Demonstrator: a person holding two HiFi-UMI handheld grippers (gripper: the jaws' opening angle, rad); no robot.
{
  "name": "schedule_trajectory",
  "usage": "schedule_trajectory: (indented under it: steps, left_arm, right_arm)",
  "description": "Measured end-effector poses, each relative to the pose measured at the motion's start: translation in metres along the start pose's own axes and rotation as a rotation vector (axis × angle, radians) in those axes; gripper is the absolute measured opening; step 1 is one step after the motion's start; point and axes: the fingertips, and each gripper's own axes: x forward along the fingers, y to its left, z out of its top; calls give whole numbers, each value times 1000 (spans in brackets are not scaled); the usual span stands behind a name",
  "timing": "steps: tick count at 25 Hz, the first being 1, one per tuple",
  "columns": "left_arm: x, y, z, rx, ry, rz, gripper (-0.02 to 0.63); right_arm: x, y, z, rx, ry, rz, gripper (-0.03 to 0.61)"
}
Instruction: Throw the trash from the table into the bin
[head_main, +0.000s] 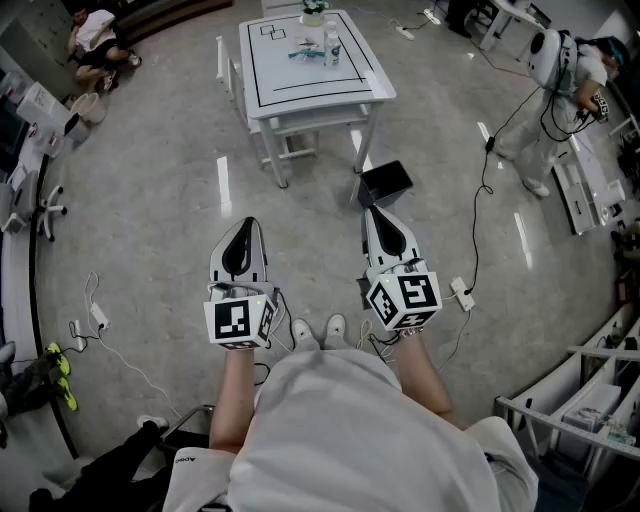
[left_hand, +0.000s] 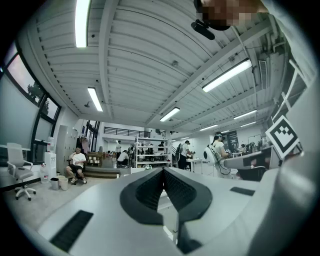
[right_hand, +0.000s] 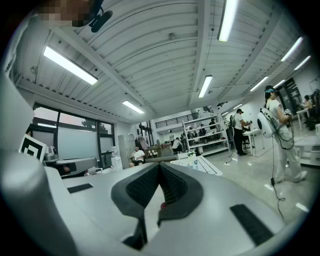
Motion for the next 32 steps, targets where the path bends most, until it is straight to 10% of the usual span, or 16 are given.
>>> schedule_trajectory:
  steps: [32]
  left_arm:
    - [17, -12, 3, -34, -58, 100, 5]
  right_arm:
    - [12, -28, 11, -53, -17, 68, 9]
